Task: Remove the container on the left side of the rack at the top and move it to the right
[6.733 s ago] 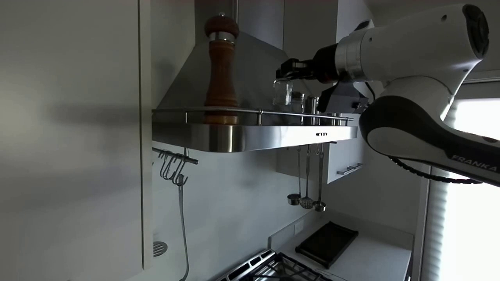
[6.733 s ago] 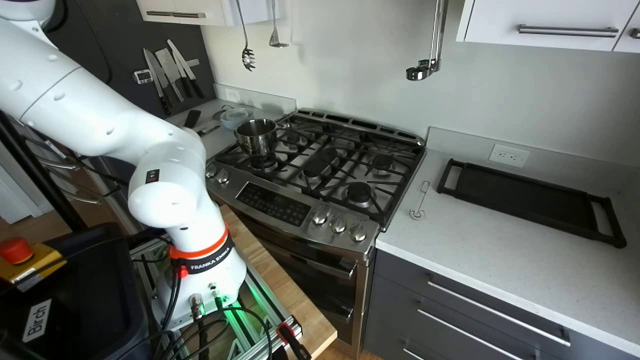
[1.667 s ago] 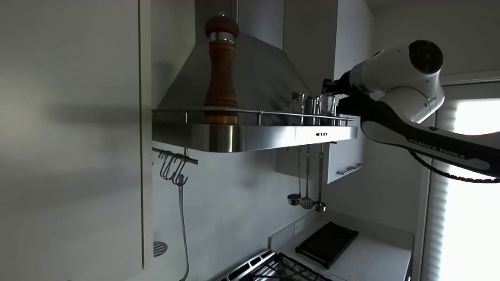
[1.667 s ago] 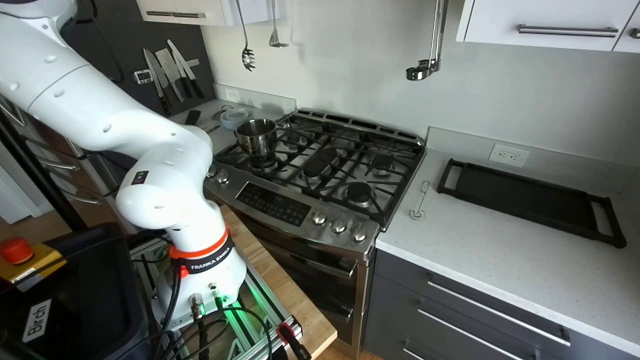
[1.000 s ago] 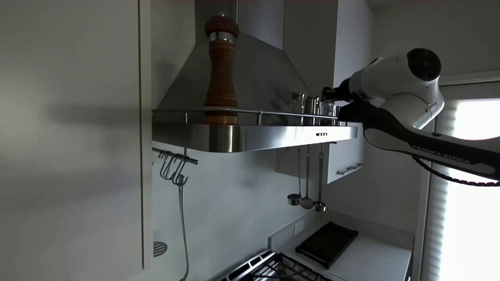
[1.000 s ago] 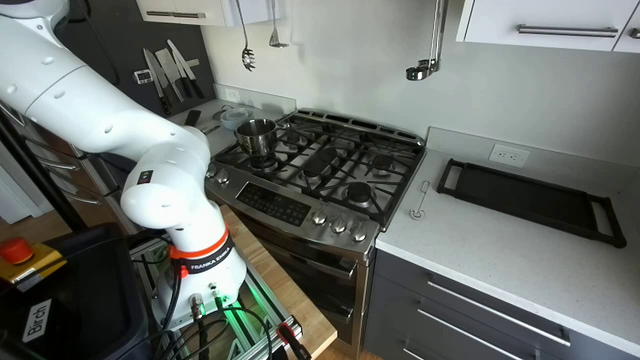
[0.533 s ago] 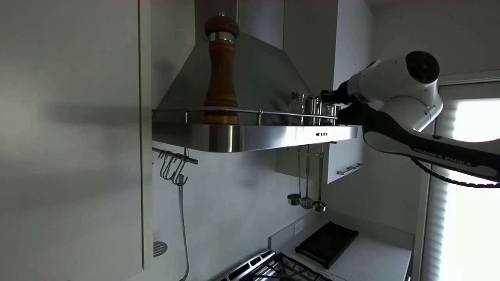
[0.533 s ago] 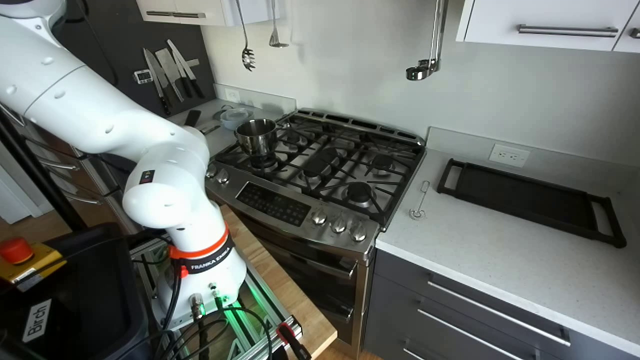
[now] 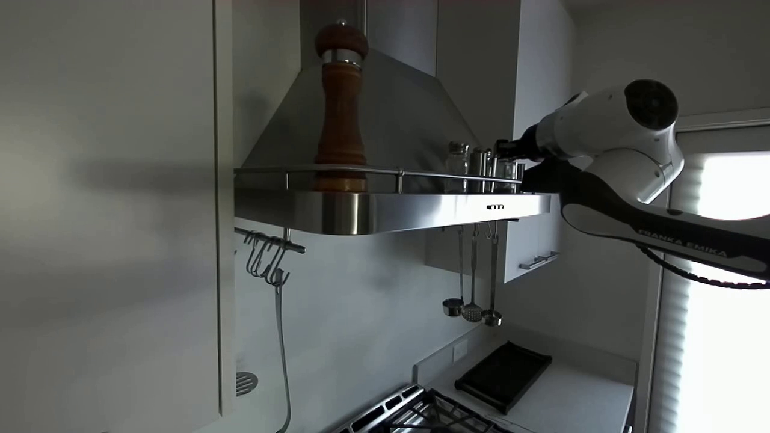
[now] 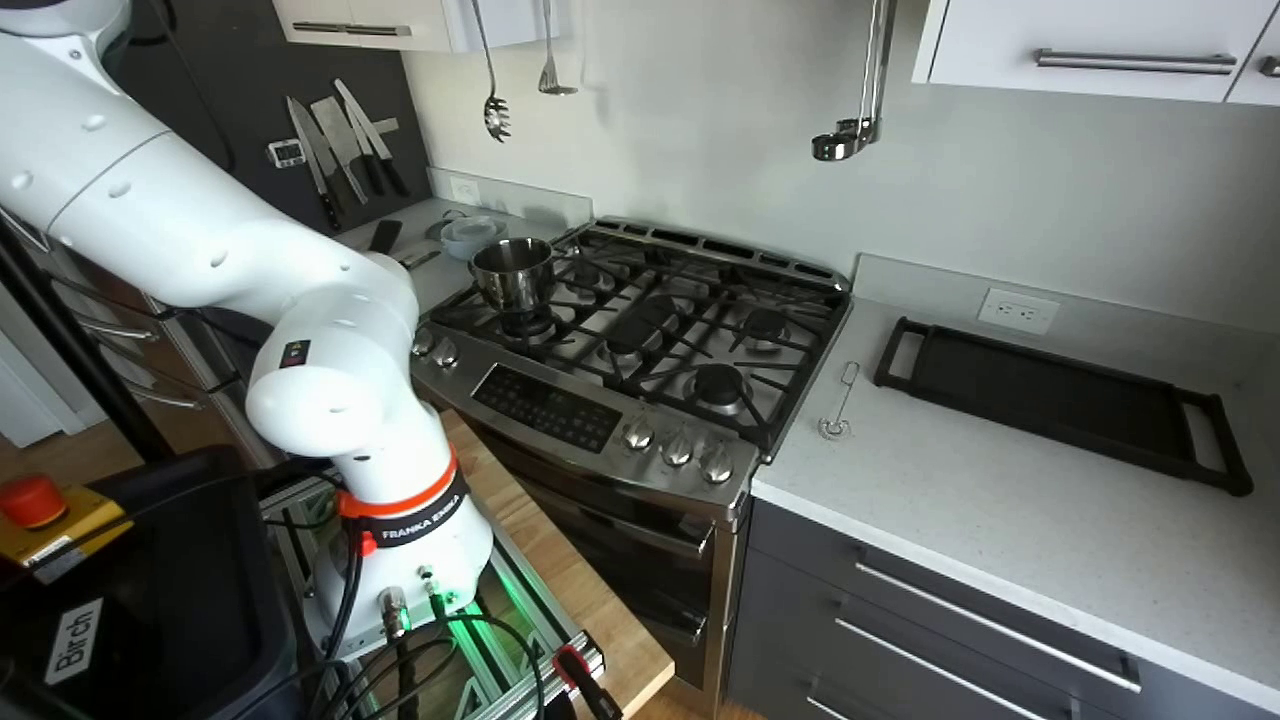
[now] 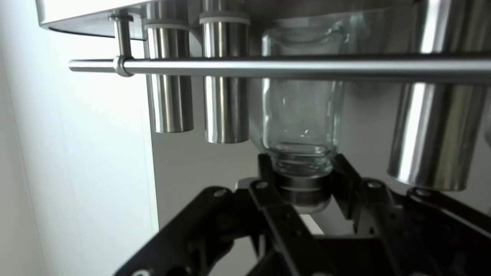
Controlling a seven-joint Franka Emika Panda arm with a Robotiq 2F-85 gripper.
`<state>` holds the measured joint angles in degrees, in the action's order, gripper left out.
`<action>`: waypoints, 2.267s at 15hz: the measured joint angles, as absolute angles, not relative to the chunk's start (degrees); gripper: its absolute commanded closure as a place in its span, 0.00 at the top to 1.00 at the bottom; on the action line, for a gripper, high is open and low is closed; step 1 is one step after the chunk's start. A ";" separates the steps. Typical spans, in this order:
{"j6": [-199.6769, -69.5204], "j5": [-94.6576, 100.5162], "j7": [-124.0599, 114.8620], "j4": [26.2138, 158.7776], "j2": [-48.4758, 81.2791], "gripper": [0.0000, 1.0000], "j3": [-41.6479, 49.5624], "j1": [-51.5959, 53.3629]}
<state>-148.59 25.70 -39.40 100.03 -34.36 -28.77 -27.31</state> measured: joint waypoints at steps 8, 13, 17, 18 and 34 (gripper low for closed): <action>-148.48 26.29 -39.40 100.20 -34.38 0.16 -28.25 -27.21; -148.05 26.63 -39.72 100.22 -34.41 0.16 -27.94 -27.27; -148.04 26.63 -40.21 100.26 -34.42 0.16 -27.94 -27.22; -148.04 26.63 -40.23 100.26 -34.42 0.16 -27.95 -27.15; -148.04 26.64 -40.26 100.35 -34.45 1.00 -27.97 -26.36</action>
<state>-148.04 26.64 -40.26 100.35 -34.45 -27.97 -26.36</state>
